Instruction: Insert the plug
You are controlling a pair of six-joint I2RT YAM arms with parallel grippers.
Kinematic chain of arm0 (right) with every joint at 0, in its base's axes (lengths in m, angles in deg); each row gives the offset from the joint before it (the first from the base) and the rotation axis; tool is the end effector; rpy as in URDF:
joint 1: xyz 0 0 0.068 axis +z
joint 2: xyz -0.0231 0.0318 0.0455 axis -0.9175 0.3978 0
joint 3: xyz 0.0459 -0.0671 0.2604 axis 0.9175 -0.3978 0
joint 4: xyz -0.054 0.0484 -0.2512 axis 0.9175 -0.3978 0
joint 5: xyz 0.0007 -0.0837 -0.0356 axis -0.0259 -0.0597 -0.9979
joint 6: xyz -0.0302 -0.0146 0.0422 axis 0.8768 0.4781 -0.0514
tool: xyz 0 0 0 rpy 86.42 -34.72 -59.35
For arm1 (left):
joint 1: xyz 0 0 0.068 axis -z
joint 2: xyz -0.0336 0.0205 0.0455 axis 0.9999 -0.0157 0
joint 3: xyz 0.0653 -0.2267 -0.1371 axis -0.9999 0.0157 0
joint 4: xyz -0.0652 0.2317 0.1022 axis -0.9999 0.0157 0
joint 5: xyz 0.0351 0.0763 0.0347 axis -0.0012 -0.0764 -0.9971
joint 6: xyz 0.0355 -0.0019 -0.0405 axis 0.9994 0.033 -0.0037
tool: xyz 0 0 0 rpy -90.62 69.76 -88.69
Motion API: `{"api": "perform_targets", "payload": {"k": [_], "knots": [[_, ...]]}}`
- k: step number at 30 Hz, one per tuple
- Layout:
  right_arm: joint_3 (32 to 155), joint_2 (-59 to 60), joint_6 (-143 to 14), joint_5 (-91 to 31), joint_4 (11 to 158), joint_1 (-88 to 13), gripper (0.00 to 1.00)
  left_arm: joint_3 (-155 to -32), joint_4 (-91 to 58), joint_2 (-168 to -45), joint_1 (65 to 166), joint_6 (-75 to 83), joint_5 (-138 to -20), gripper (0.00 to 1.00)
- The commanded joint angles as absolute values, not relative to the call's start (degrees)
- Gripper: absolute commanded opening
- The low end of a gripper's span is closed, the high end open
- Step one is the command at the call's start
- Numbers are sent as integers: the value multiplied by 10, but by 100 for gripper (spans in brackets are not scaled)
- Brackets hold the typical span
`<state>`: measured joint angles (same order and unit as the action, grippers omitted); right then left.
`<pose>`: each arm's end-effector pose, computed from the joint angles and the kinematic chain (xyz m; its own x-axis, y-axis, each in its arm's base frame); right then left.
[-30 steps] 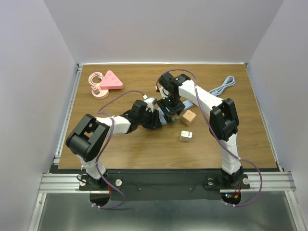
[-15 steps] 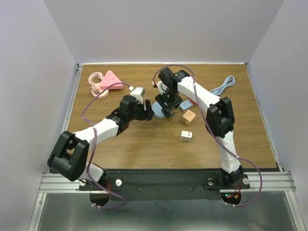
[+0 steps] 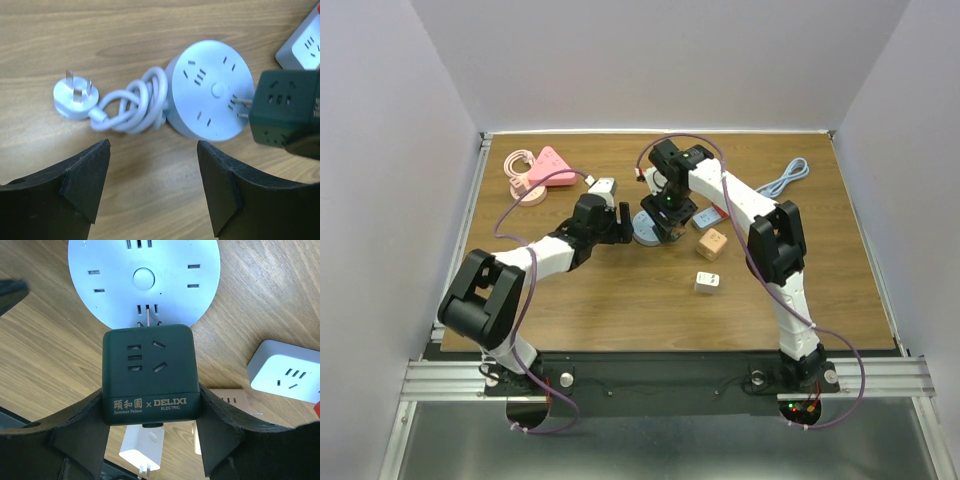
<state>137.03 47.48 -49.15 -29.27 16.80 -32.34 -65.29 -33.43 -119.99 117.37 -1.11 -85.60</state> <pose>0.3757 0.2619 0.2358 -0.7134 -0.6593 -0.2374 -0.6944 0.7107 0.1129 0.2897 -0.1569 0.2009 -0.5093 -0.0574 -0.8586 0.3627 0.8905 -0.2747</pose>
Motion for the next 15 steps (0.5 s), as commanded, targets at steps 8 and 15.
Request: {"api": "perform_targets", "payload": {"k": [8, 15], "knots": [[1369, 451, -484, -273, 194, -325, 18, -761, -366, -1287, 1175, 27, -852, 78], [1390, 455, -486, -287, 195, -325, 19, -744, -339, -1309, 1175, 32, -851, 75]]}}
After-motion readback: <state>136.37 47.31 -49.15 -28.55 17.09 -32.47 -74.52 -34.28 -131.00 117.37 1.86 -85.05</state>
